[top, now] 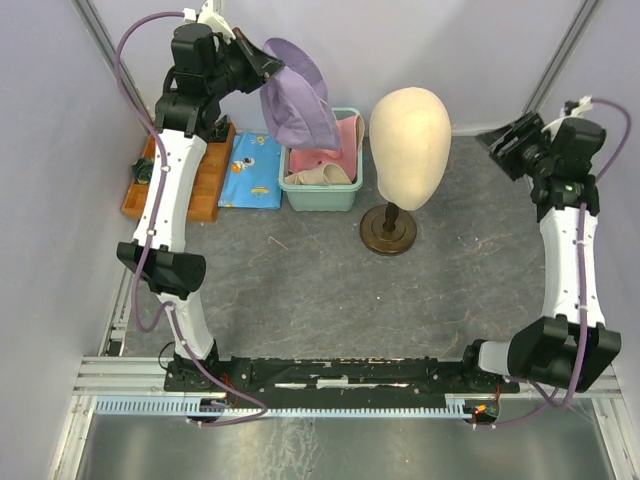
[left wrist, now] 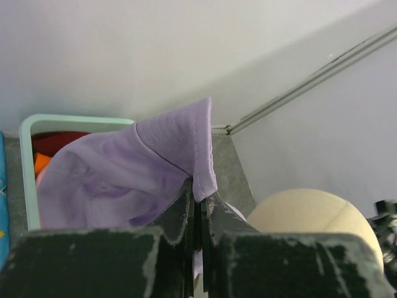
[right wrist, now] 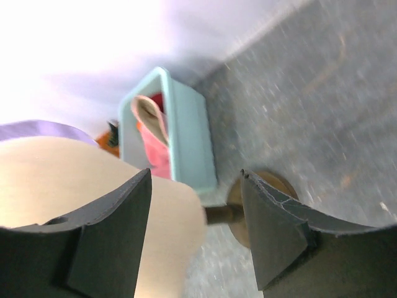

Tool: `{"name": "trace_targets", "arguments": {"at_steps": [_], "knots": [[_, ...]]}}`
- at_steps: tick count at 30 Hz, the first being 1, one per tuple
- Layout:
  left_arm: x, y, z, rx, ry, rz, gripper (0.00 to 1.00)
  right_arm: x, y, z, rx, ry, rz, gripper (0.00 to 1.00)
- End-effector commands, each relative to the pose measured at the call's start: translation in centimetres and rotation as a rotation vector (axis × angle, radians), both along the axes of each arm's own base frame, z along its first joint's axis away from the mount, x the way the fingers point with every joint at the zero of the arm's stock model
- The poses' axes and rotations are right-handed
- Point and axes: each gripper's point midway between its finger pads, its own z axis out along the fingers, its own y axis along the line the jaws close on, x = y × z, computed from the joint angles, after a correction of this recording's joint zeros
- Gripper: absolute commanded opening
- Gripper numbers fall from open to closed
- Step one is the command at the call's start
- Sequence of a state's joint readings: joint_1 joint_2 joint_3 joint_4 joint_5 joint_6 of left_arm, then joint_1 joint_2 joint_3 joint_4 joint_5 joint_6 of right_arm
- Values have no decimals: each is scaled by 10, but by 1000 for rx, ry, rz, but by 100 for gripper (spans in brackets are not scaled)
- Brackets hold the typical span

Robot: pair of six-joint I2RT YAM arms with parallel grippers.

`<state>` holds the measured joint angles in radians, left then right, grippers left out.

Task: Stack the hats
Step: Pick up the hat from the bin, then place the hat on the hat stand.

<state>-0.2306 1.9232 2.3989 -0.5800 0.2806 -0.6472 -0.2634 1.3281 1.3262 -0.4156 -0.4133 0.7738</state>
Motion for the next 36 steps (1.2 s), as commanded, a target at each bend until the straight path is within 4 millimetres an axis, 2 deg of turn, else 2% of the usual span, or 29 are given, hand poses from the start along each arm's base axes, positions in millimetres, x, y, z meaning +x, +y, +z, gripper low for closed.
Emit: {"name": "trace_targets", "arguments": {"at_steps": [1, 3, 5, 8, 10, 15, 19, 22, 26, 29, 33, 35, 36], "knots": [[-40, -5, 30, -26, -25, -74, 3, -6, 21, 125, -59, -363, 64, 67], [-49, -4, 36, -39, -17, -75, 3, -18, 53, 171, -100, -499, 193, 68], [-56, -5, 39, -57, -3, -83, 3, -31, 90, 198, -119, -565, 338, 69], [-68, -13, 45, -108, 21, -138, 3, -53, 142, 219, -120, -615, 540, 69], [-79, -17, 55, -139, 19, -175, 3, -66, 169, 226, -129, -637, 629, 69], [-101, -19, 80, -195, -17, -218, 3, -87, 215, 230, -157, -640, 774, 69], [-116, -29, 96, -273, -11, -300, 3, -91, 248, 212, -241, -601, 834, 70], [-129, -30, 110, -310, -27, -328, 3, -94, 274, 196, -312, -586, 869, 75], [-139, -32, 117, -336, -26, -367, 3, -98, 303, 186, -382, -579, 905, 78], [-142, -33, 118, -337, -24, -375, 3, -95, 316, 184, -401, -582, 911, 78], [-143, -33, 119, -338, -24, -379, 3, -90, 324, 185, -402, -585, 894, 78], [-141, -33, 115, -335, -18, -379, 3, -87, 327, 187, -393, -585, 885, 73], [-140, -34, 113, -332, -13, -380, 3, -85, 331, 186, -387, -578, 884, 65]]}}
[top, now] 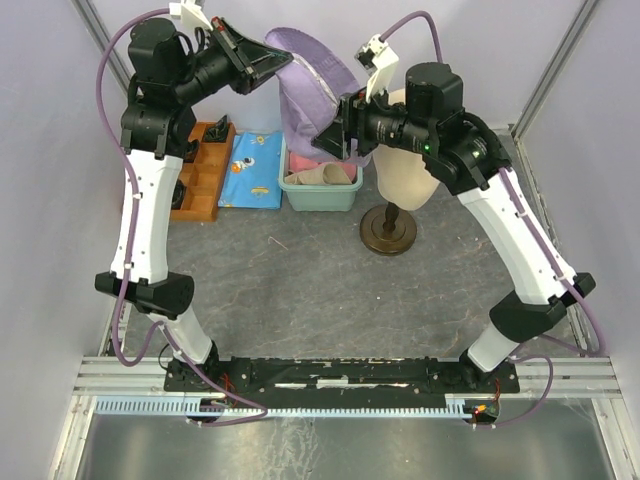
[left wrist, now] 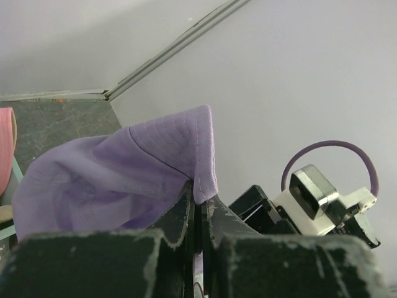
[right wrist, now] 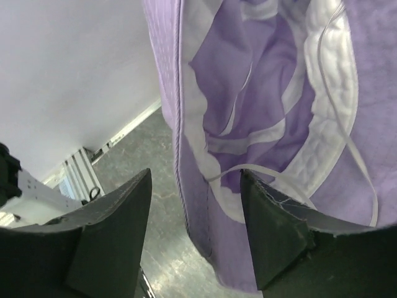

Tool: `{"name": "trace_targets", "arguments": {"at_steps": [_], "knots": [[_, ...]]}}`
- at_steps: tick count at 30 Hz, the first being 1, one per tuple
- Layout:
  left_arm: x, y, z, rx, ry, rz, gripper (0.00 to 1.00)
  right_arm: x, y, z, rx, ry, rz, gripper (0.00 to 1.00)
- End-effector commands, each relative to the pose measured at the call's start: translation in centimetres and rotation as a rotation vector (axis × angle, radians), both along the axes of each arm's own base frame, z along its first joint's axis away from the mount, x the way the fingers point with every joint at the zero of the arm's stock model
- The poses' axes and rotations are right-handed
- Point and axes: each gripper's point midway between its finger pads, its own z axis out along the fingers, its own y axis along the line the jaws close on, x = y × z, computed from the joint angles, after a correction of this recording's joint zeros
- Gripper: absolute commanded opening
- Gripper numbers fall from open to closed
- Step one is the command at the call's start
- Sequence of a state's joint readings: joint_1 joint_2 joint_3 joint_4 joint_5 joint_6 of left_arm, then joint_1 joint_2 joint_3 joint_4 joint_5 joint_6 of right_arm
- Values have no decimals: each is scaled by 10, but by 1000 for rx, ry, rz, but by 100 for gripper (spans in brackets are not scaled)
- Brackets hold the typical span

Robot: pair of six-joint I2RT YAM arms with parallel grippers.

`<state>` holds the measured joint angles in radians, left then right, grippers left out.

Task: Stack the hats
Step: Place the hat on the hat stand.

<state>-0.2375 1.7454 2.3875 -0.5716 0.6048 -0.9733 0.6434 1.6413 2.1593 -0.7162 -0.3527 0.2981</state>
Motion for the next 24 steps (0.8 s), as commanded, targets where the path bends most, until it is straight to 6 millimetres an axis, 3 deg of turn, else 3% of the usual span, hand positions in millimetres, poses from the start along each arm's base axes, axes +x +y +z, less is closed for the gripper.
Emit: {"name": "trace_targets", "arguments": {"at_steps": [1, 3, 4, 9, 10, 11, 12, 15, 19, 24], "knots": [[-20, -2, 20, -38, -47, -48, 3, 8, 0, 32, 51, -79, -49, 47], [-15, -3, 15, -33, -39, -47, 3, 10, 3, 43, 84, -72, -53, 11], [-13, -4, 13, -34, -38, -51, 4, 11, 6, 48, 104, -65, -50, 1], [6, 6, 7, -22, -49, -15, 30, 13, 19, 91, 350, 14, -17, 0], [8, 12, 8, -18, -57, 1, 39, 14, 20, 101, 410, 34, -1, 0], [11, 18, 7, -11, -61, 19, 63, 20, 20, 111, 471, 42, -1, 0], [15, 28, 5, -2, -57, 47, 98, 24, 19, 116, 517, 63, 0, 0], [14, 48, 1, 33, -72, 107, 99, 40, 8, 122, 594, 105, -52, 0], [15, 72, -22, 84, -53, 177, 99, 65, -28, 127, 712, 153, -131, 0], [13, 77, -52, 125, -12, 185, 99, 83, -81, 129, 801, 172, -205, 0]]}}
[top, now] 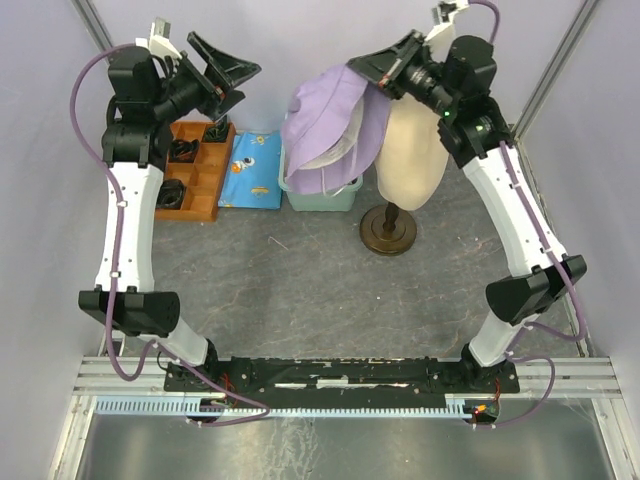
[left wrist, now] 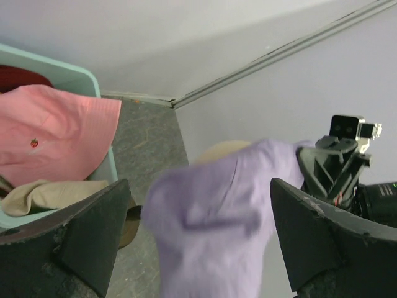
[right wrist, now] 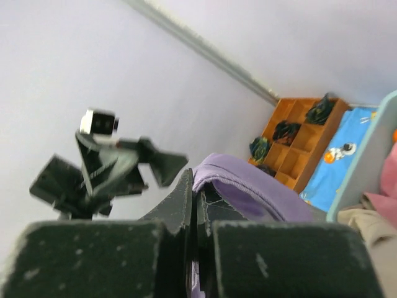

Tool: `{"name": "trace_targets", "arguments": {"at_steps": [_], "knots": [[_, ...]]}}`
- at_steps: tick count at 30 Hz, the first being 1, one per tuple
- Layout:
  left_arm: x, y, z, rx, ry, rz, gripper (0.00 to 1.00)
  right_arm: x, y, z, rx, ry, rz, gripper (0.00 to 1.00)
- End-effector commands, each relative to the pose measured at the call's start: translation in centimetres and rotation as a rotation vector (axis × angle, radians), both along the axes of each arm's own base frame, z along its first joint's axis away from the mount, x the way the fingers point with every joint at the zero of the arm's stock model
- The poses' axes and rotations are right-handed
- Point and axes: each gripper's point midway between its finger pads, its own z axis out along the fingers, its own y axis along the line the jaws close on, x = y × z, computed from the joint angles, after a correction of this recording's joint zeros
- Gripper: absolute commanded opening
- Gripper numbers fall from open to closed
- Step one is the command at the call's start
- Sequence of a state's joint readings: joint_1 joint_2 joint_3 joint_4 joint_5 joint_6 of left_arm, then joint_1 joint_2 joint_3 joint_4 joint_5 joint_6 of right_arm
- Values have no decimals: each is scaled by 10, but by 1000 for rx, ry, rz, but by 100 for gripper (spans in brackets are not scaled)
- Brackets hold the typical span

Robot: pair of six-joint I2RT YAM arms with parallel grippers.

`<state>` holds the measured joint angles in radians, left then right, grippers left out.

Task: Stack the hats
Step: Place the hat on the hat stand.

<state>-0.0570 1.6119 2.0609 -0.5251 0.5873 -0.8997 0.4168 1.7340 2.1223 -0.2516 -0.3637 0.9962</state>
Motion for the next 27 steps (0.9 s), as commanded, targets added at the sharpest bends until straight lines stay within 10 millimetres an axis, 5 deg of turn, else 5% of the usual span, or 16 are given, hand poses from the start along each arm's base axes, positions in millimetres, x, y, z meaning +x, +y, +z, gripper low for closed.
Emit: {"name": "trace_targets", "arguments": {"at_steps": [1, 5, 16, 27], "knots": [[-20, 1, 5, 64, -92, -20, 99, -14, -51, 63, 191, -96, -42, 0], [-17, 2, -3, 73, -80, -15, 99, 2, -63, 69, 282, -88, -18, 0], [-14, 0, -25, 72, -40, -20, 99, 43, -52, 114, 461, -147, 95, 0], [-12, 0, -36, 82, -19, -30, 99, 73, -100, 87, 364, -140, -10, 0]]}}
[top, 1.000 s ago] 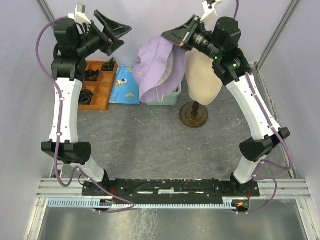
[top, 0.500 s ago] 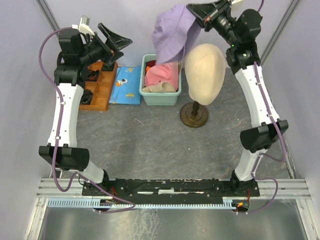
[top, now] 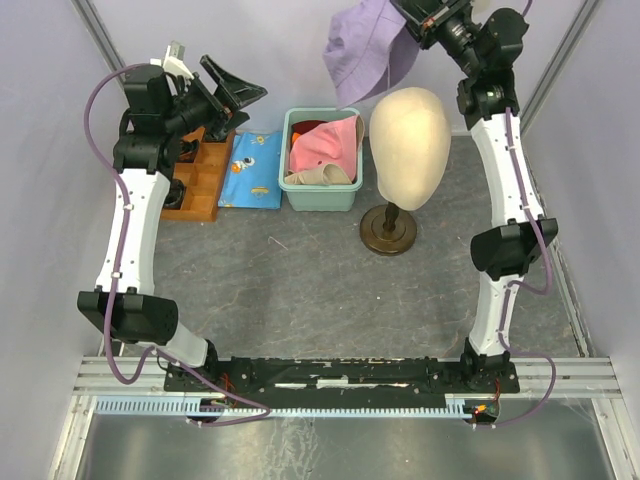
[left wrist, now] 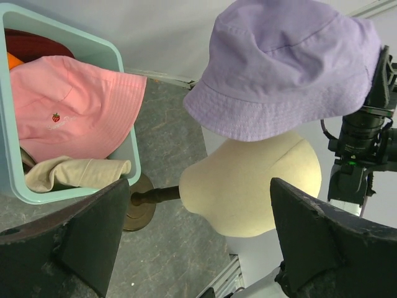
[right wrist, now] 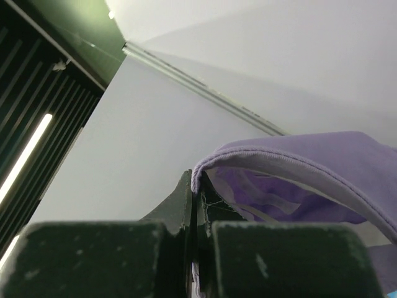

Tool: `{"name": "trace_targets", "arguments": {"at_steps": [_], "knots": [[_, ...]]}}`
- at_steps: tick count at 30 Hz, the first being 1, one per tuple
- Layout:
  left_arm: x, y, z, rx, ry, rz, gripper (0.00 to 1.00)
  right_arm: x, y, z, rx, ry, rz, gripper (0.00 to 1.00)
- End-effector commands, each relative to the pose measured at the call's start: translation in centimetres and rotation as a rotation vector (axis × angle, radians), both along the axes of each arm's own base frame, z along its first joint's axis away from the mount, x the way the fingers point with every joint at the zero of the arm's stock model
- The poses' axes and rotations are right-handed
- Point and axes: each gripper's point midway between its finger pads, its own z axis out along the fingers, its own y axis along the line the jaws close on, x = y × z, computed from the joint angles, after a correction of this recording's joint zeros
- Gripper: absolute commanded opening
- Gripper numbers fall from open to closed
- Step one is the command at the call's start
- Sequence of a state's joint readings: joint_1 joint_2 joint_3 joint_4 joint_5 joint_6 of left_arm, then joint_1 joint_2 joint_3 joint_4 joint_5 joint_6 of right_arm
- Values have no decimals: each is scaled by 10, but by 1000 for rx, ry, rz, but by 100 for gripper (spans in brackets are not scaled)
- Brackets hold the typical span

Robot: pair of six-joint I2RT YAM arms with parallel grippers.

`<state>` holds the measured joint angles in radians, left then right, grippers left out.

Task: Stack the hats
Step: Place the hat on the hat stand.

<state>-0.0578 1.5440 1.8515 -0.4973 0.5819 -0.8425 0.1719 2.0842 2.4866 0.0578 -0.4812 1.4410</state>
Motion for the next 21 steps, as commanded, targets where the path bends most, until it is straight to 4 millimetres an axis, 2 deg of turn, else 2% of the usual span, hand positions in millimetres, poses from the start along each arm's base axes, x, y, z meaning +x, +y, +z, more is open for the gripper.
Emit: {"name": "trace_targets", "arguments": {"at_steps": [1, 5, 11, 21], "knots": [[-9, -2, 17, 29, -97, -32, 99, -29, -27, 34, -18, -105, -25, 0], [-5, -3, 14, 32, -92, -29, 99, -33, -36, 25, -46, -67, -36, 0], [-2, -7, 4, 46, -85, -24, 99, -54, -41, 18, -82, -31, -52, 0], [-2, -16, -9, 29, -72, -42, 99, -86, -49, 30, -50, -11, -100, 0]]}}
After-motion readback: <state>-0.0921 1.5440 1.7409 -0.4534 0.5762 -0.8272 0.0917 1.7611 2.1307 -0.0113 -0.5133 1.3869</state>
